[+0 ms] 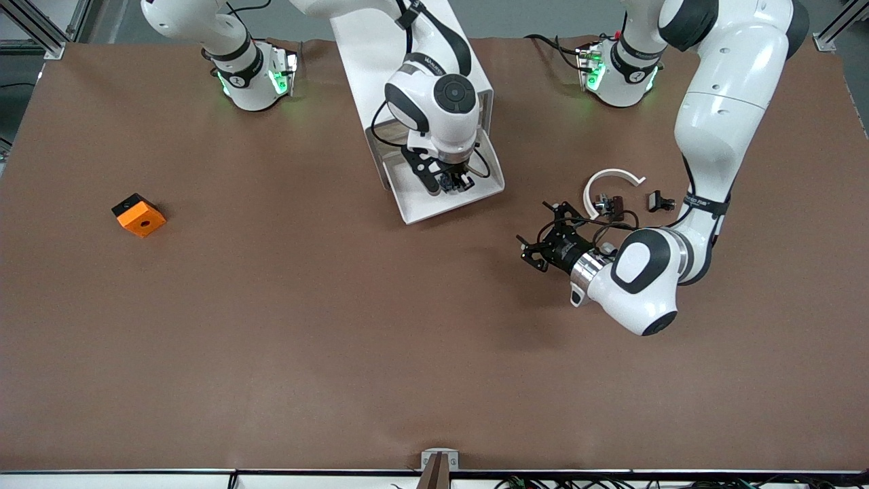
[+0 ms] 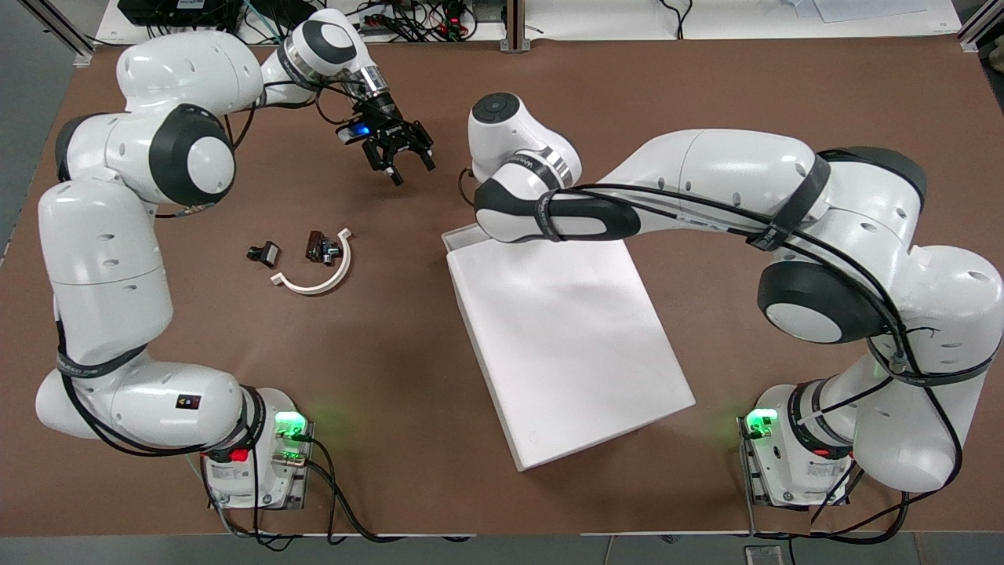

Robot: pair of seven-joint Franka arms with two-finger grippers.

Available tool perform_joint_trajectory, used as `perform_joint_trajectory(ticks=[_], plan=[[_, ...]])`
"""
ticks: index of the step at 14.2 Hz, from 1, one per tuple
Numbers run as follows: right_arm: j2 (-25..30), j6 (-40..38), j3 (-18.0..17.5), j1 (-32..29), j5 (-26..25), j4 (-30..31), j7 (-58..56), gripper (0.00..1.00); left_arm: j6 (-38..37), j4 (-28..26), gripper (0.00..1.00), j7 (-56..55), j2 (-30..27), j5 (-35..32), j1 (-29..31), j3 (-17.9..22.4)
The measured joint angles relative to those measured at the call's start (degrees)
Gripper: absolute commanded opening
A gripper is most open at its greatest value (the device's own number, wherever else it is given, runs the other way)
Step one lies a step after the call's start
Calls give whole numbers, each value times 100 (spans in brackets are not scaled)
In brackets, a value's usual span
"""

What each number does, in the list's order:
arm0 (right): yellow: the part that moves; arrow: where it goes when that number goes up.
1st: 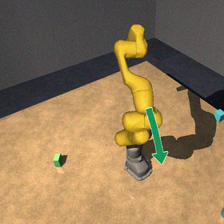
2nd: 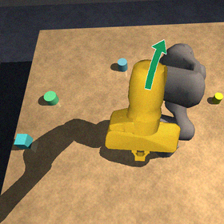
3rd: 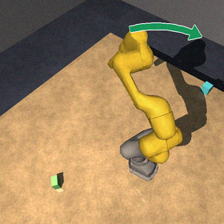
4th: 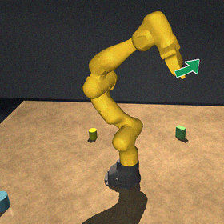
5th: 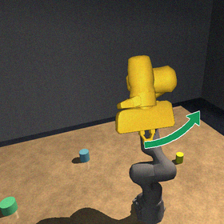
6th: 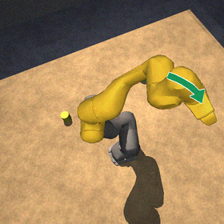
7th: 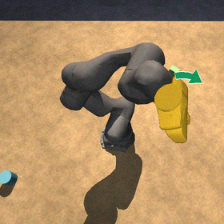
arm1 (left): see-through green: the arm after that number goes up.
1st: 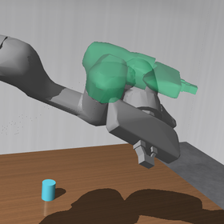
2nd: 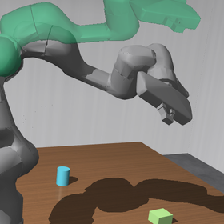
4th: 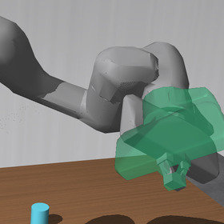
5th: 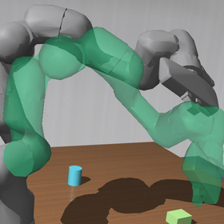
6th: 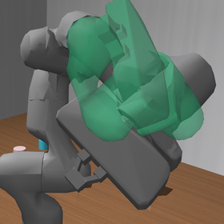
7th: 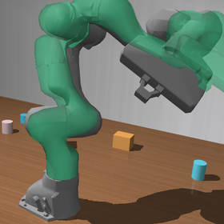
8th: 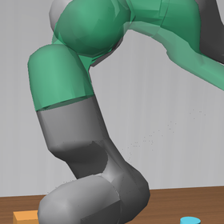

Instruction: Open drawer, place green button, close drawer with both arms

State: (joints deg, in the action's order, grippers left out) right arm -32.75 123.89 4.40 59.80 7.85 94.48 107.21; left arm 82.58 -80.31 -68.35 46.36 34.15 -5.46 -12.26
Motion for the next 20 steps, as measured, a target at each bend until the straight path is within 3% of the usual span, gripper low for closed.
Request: perform_joint_trajectory(ticks=[5,10,11,12,17,20], plan=[[-104,145,0,100,0,-13,3,0,1225,-1,100,1063,-164,-468,-162,-6],[-104,156,0,239,0,-34,17,0,2127,-8,100,1209,-326,-1111,-472,-9],[-103,159,0,252,0,-55,18,32,2299,-17,100,1209,-353,-1204,-535,-10],[-101,159,0,260,0,-84,19,99,2466,-43,100,1209,-385,-1319,-611,-10],[-82,156,35,262,-1,-153,22,100,3049,-327,100,1214,-519,-2440,-1086,-18],[-30,25,141,181,-1,-304,-129,100,3099,-373,100,1207,-550,-2765,-1313,-18]])
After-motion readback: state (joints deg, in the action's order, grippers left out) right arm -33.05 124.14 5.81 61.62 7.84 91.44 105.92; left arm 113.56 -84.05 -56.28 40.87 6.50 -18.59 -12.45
